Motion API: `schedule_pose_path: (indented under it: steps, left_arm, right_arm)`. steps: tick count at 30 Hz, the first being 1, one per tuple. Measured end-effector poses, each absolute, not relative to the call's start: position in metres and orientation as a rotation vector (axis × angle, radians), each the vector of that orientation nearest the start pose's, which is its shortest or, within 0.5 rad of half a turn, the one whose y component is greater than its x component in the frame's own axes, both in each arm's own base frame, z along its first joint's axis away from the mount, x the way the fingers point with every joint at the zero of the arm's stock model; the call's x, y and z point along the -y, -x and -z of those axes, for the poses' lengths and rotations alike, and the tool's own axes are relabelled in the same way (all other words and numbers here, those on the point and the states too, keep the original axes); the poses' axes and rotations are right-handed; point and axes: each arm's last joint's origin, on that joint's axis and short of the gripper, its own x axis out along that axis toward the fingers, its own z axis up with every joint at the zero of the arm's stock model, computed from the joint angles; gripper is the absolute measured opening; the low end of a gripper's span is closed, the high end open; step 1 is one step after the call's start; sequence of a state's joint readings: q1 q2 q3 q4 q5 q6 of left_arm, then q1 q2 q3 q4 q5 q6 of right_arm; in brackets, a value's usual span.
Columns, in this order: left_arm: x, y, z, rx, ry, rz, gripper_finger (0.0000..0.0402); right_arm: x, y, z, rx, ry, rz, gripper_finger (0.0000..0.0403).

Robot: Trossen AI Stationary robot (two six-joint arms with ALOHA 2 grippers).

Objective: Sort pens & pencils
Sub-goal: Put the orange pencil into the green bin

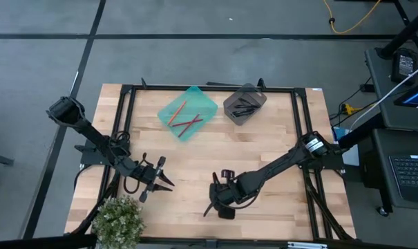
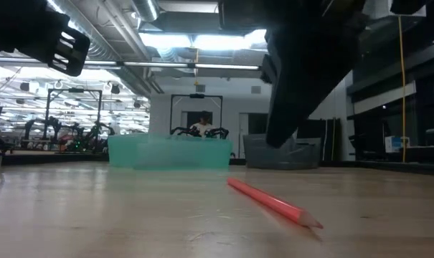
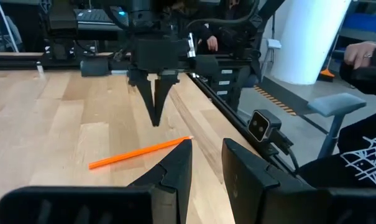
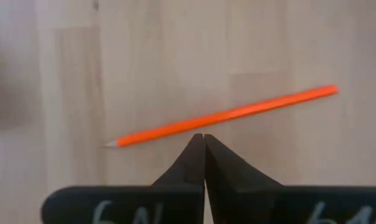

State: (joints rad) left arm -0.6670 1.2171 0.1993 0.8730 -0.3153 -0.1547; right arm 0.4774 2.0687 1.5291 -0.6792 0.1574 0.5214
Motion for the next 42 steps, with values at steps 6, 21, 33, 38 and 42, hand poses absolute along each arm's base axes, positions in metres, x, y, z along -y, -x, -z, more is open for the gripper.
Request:
schedule_pose_path:
  steps: [6,21,33,38,42]
  left_arm:
    - [0.118,-0.165,-0.161,-0.153,0.085,0.337,0.0082]
    - [0.118,-0.165,-0.161,-0.148,0.087,0.329,0.0082]
    - [0.118,-0.165,-0.160,-0.165,0.103,0.328,0.0082]
    - [0.118,-0.164,-0.159,-0.168,0.104,0.327,0.0082]
    - [0.117,-0.165,-0.159,-0.168,0.105,0.321,0.0082]
  right_arm:
    - [-0.186,-0.371,-0.154,-1.217,-0.122,0.051,0.0002]
    - [-0.170,-0.398,-0.125,-1.112,-0.133,-0.085,0.0002]
    - [-0.151,-0.408,-0.130,-1.049,-0.048,-0.053,0.0002]
    - [-0.145,-0.393,-0.143,-1.114,0.021,0.121,0.0003]
    - [-0.145,-0.377,-0.164,-1.090,0.111,0.280,0.0002]
